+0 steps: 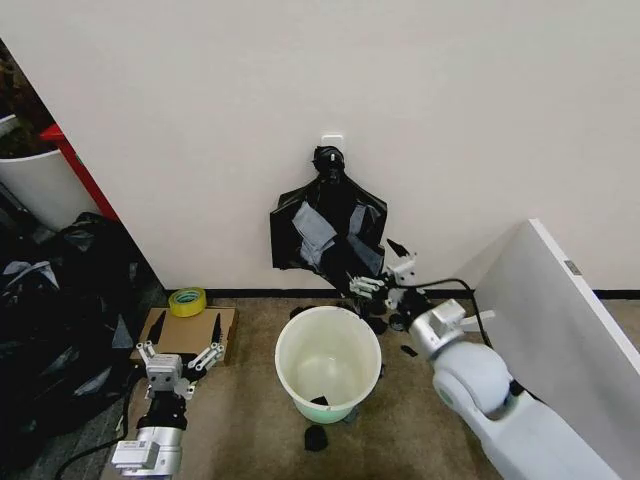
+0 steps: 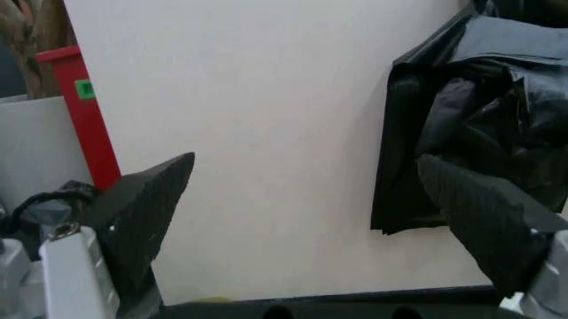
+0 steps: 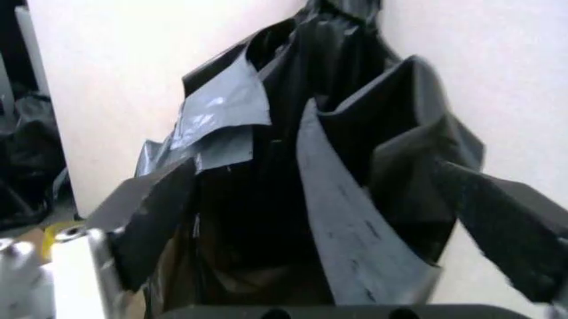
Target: Place the garbage bag over the trash bin.
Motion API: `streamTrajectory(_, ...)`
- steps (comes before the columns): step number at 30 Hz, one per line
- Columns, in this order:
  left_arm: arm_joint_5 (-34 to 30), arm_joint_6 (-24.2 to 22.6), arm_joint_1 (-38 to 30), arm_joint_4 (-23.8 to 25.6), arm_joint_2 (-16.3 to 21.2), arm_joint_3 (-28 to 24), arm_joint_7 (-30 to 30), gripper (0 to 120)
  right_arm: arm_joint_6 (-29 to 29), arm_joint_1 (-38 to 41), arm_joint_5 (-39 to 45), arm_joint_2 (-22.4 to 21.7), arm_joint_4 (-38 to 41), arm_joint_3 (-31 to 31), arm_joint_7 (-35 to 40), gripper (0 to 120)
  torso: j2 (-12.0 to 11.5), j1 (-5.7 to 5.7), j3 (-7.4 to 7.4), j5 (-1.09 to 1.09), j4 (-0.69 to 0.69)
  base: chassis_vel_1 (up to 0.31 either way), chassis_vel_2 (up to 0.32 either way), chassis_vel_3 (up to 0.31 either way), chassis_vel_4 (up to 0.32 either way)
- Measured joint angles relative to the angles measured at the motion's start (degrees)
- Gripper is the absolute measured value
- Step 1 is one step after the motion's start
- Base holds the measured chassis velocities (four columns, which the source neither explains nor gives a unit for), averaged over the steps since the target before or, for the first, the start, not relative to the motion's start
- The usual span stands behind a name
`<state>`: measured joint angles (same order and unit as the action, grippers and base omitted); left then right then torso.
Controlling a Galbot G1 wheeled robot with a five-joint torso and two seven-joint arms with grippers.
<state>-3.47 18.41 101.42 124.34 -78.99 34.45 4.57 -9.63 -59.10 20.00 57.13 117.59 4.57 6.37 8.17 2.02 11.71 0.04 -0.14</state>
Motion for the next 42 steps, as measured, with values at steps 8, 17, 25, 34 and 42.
streamTrajectory(8,0.09,0.22,-0.34,-0.36,-0.49,-0.10,-0.02,99,-1.03,2.46,0.45,-2.94,-1.71,-1.81,0.49,62,0.00,0.00,-0.01,-0.01,-0.02,0.000,0.000,0.000,0.000)
streamTrajectory(17,0.04,0.19,-0.96,-0.77,-0.08,-0.35,-0.02,99,-1.91,2.85,0.54,-5.13,-2.35,-2.26,0.97,29,0.00,0.00,-0.01,0.00,-0.01,0.000,0.000,0.000,0.000)
streamTrajectory(25,-0.22,-0.03,-1.39,-0.95,0.45,-0.60,-0.02,99,-2.78,2.37,2.05,-6.90,-1.79,-2.50,0.40,1,0.00,-0.01,-0.01,0.00,-0.01,0.000,0.000,0.000,0.000)
streamTrajectory(34,-0.34,-0.13,-1.64,-1.02,1.05,-0.90,-0.02,99,-4.13,2.31,4.02,-7.93,-1.30,-2.73,0.52,0,0.00,-0.01,-0.01,0.00,-0.01,0.000,0.000,0.000,0.000)
streamTrajectory(42,-4.57,-1.06,-3.69,-0.05,6.19,-2.58,-0.69,99,-0.90,-2.99,7.76,-9.75,4.16,3.49,-1.53,0,0.00,-0.01,-0.01,-0.01,-0.01,0.000,0.000,0.000,0.000)
